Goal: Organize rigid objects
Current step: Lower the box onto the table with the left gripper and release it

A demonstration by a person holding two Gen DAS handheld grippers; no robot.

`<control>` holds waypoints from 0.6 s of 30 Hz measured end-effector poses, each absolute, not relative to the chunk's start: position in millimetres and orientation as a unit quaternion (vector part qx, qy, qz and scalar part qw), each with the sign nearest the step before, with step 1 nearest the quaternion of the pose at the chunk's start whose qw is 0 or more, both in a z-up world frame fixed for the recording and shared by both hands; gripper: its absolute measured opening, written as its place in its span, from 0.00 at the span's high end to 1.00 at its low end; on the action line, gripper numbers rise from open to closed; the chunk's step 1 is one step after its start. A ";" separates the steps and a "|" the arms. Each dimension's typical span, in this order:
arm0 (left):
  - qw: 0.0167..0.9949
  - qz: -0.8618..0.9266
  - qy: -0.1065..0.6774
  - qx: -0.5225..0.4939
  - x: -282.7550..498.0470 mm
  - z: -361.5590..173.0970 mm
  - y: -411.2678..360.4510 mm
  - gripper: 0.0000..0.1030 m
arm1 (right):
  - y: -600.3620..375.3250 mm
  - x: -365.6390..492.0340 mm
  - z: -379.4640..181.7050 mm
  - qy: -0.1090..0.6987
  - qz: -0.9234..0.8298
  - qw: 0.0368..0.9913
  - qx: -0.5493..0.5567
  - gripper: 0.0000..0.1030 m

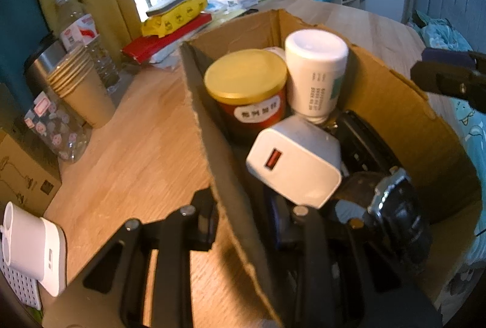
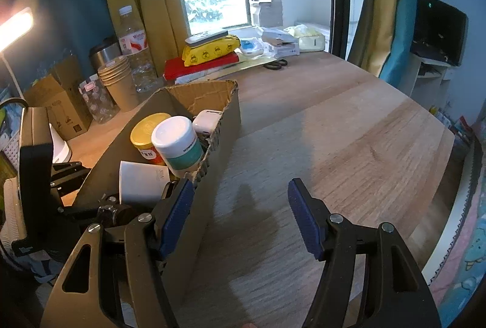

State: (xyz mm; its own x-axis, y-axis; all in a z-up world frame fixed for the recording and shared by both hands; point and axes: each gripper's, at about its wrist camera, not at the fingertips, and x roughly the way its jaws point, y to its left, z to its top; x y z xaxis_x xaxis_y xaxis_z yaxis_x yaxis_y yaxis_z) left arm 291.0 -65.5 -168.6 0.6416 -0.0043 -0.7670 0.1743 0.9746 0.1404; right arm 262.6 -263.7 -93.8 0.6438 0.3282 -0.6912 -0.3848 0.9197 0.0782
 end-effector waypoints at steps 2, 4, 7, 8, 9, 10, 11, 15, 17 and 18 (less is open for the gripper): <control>0.904 -0.046 0.413 0.096 285.5 -164.4 -61.7 0.44 | -262.5 259.2 -92.5 0.373 0.195 0.906 -0.040 0.34; 0.908 -0.048 0.408 0.087 279.4 -160.7 -56.9 0.39 | -261.4 256.3 -90.7 0.372 0.192 0.907 -0.040 0.34; 0.910 -0.045 0.405 0.079 266.2 -155.5 -49.6 0.39 | -258.5 247.8 -85.5 0.367 0.191 0.909 -0.041 0.34; 0.910 -0.045 0.405 0.073 262.1 -153.1 -47.4 0.39 | -257.1 244.7 -83.6 0.366 0.191 0.910 -0.042 0.34; 0.911 -0.045 0.404 0.066 258.1 -150.4 -44.8 0.38 | -256.5 242.5 -82.5 0.365 0.192 0.910 -0.043 0.34; 0.912 -0.045 0.402 0.061 253.2 -147.2 -42.6 0.38 | -255.2 238.8 -80.2 0.363 0.192 0.911 -0.045 0.34; 0.915 -0.044 0.397 0.059 246.3 -142.9 -41.2 0.38 | -254.0 234.4 -77.2 0.361 0.192 0.911 -0.045 0.34; 0.921 -0.039 0.385 0.056 224.3 -130.6 -38.8 0.38 | -249.8 218.7 -66.8 0.352 0.192 0.915 -0.048 0.34; 0.923 -0.034 0.381 0.054 220.6 -128.1 -36.9 0.35 | -247.8 211.8 -63.1 0.350 0.191 0.916 -0.049 0.34; 0.922 -0.028 0.383 0.052 219.1 -126.5 -34.6 0.30 | -246.4 208.3 -61.5 0.349 0.190 0.916 -0.049 0.34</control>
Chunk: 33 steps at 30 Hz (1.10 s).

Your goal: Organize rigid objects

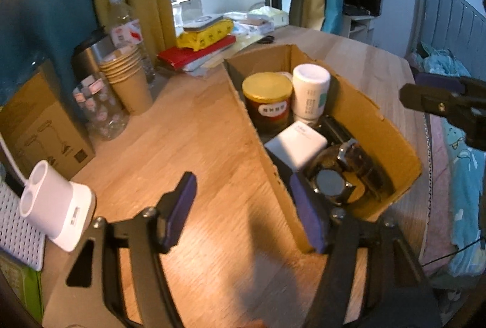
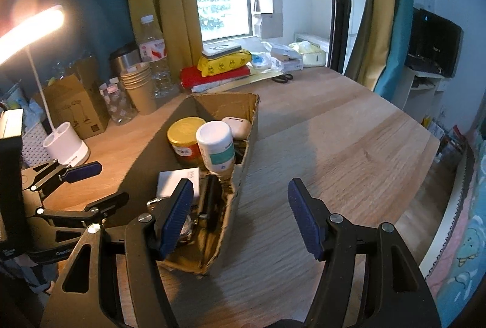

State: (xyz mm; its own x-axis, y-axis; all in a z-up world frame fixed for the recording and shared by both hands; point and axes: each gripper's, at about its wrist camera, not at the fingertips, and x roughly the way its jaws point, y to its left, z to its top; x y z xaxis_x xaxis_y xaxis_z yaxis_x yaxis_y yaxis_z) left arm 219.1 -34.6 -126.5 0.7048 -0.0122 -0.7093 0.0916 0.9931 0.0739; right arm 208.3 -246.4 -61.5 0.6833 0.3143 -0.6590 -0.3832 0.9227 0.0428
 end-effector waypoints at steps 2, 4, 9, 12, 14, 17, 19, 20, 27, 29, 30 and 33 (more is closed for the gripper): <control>0.926 -0.025 0.376 0.035 207.9 -117.9 -29.2 0.27 | -244.7 200.2 -57.4 0.346 0.190 0.917 -0.051 0.34; 0.932 -0.025 0.359 0.029 193.3 -106.1 -27.3 0.26 | -243.9 190.7 -52.4 0.341 0.191 0.919 -0.051 0.34; 0.949 -0.020 0.316 0.004 152.3 -74.8 -23.3 0.13 | -244.9 167.0 -40.2 0.330 0.186 0.924 -0.051 0.34; 0.957 -0.019 0.290 -0.009 124.8 -56.0 -21.4 0.11 | -248.5 152.4 -32.1 0.320 0.183 0.928 -0.048 0.34; 0.960 -0.018 0.277 -0.021 107.6 -44.7 -18.5 0.10 | -250.9 141.3 -25.3 0.313 0.180 0.931 -0.044 0.34; 0.964 -0.016 0.265 -0.030 87.4 -31.8 -15.2 0.10 | -252.9 123.5 -15.5 0.302 0.177 0.936 -0.041 0.34; 0.966 -0.011 0.256 -0.037 74.0 -24.8 -12.7 0.10 | -253.7 113.6 -10.6 0.298 0.177 0.937 -0.040 0.34; 0.967 -0.007 0.250 -0.040 65.3 -21.4 -11.6 0.10 | -254.0 105.8 -7.0 0.293 0.178 0.939 -0.039 0.34; 0.969 0.003 0.242 -0.043 22.4 -9.3 -7.6 0.10 | -256.0 67.0 9.0 0.273 0.174 0.946 -0.037 0.34; 0.971 0.004 0.232 -0.048 8.8 -5.2 -6.1 0.10 | -257.5 57.2 12.3 0.268 0.172 0.947 -0.033 0.34; 0.972 0.006 0.228 -0.048 4.6 -3.8 -5.8 0.10 | -258.4 51.3 14.4 0.265 0.171 0.948 -0.031 0.34; 0.975 0.007 0.217 -0.051 -9.3 3.5 -5.9 0.10 | -258.8 37.0 18.4 0.258 0.168 0.951 -0.031 0.34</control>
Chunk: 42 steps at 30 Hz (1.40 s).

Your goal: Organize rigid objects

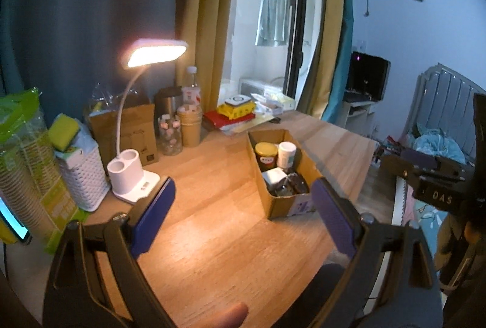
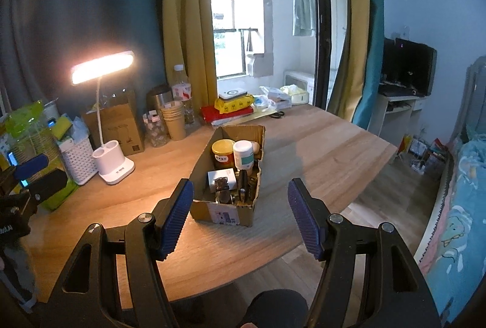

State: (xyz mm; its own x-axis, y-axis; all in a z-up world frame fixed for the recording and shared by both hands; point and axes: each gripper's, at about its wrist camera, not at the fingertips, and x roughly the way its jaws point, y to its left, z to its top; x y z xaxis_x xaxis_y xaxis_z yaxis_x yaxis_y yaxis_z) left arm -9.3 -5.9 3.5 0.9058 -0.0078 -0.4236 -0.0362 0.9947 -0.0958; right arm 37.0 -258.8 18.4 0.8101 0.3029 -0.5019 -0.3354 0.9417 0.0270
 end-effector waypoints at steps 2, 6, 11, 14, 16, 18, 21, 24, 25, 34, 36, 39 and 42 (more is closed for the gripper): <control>0.977 0.005 0.207 -0.053 -16.5 9.0 -7.4 0.10 | -260.1 25.8 21.1 0.253 0.167 0.953 -0.030 0.34; 0.980 -0.002 0.192 -0.053 -30.0 18.5 -11.7 0.10 | -263.0 7.6 25.6 0.244 0.158 0.957 -0.027 0.34; 0.984 -0.005 0.171 -0.044 -42.2 28.4 -19.3 0.10 | -265.7 -14.8 33.8 0.218 0.134 0.966 -0.028 0.34; 0.987 -0.003 0.153 -0.042 -48.3 33.3 -21.8 0.10 | -266.0 -23.3 38.5 0.207 0.125 0.970 -0.032 0.34; 0.990 -0.001 0.134 -0.041 -53.3 35.6 -21.8 0.10 | -265.2 -25.0 39.6 0.204 0.122 0.971 -0.033 0.34; 0.991 0.003 0.128 -0.041 -55.1 37.3 -20.9 0.10 | -264.8 -28.3 41.4 0.200 0.120 0.972 -0.034 0.34; 0.992 0.008 0.118 -0.045 -57.3 39.8 -18.1 0.10 | -263.9 -31.0 44.1 0.194 0.117 0.973 -0.037 0.34; 0.993 0.015 0.111 -0.046 -58.8 43.0 -16.1 0.09 | -263.3 -34.5 47.3 0.186 0.117 0.975 -0.039 0.34; 0.993 0.017 0.109 -0.046 -59.2 43.7 -15.8 0.07 | -263.0 -34.7 48.2 0.184 0.116 0.975 -0.039 0.34; 0.994 0.028 0.105 -0.031 -56.2 44.9 -18.5 0.05 | -262.2 -27.6 51.1 0.183 0.119 0.975 -0.038 0.34; 0.993 0.024 0.108 -0.032 -54.1 44.6 -18.2 0.05 | -261.7 -25.2 50.9 0.184 0.121 0.975 -0.037 0.34; 0.993 0.017 0.113 -0.036 -51.6 44.0 -17.3 0.05 | -260.7 -21.0 50.2 0.188 0.121 0.974 -0.040 0.34; 0.993 0.017 0.113 -0.034 -50.4 43.1 -17.4 0.05 | -260.0 -19.0 51.7 0.188 0.123 0.973 -0.044 0.34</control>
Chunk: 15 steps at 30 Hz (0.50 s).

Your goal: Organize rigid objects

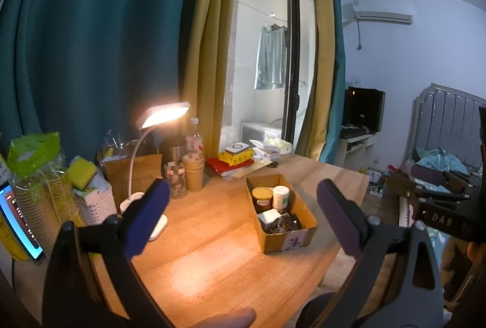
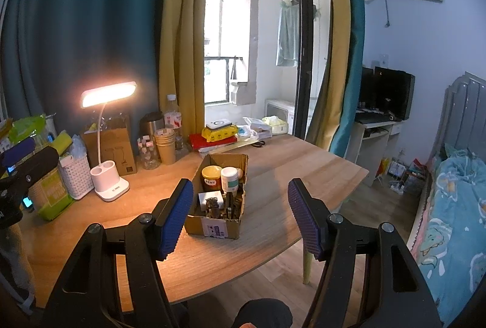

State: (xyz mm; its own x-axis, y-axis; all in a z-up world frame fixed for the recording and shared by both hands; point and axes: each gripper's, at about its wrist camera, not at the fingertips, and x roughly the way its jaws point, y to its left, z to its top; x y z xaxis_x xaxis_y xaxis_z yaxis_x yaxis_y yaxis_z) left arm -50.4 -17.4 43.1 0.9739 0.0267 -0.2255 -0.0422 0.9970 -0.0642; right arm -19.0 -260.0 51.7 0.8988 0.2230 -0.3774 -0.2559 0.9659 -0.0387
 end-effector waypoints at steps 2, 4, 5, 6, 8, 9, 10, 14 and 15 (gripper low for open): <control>0.993 0.019 0.116 -0.033 -48.1 42.7 -18.0 0.05 | -260.1 -17.5 52.4 0.188 0.124 0.973 -0.045 0.34; 0.992 0.018 0.120 -0.030 -45.6 42.1 -18.1 0.05 | -260.0 -17.6 52.5 0.189 0.124 0.973 -0.044 0.34; 0.992 0.017 0.121 -0.029 -44.0 42.2 -18.5 0.05 | -259.7 -16.9 52.6 0.189 0.124 0.973 -0.044 0.34; 0.992 0.014 0.122 -0.029 -43.2 42.0 -18.4 0.05 | -259.7 -16.6 52.6 0.190 0.124 0.973 -0.043 0.34; 0.992 0.013 0.126 -0.030 -40.6 41.2 -17.9 0.05 | -259.7 -16.1 52.7 0.190 0.125 0.973 -0.044 0.34; 0.991 0.013 0.128 -0.032 -38.8 40.7 -17.2 0.05 | -259.1 -14.5 52.8 0.192 0.126 0.972 -0.044 0.34; 0.991 0.012 0.130 -0.034 -37.2 40.2 -16.2 0.05 | -258.6 -13.1 52.8 0.193 0.126 0.972 -0.045 0.34; 0.991 0.013 0.130 -0.034 -34.3 39.1 -15.8 0.05 | -259.6 -6.2 51.3 0.197 0.126 0.971 -0.042 0.34; 0.991 0.014 0.130 -0.034 -34.4 39.2 -15.8 0.05 | -259.7 -3.8 49.9 0.199 0.126 0.971 -0.042 0.34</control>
State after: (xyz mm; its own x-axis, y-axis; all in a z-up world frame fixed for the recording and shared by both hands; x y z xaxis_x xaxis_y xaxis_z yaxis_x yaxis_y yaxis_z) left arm -34.4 -15.8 39.2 0.9657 0.0197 -0.2591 -0.0372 0.9973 -0.0629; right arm -3.8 -259.7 49.9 0.8895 0.2272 -0.3964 -0.2603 0.9650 -0.0311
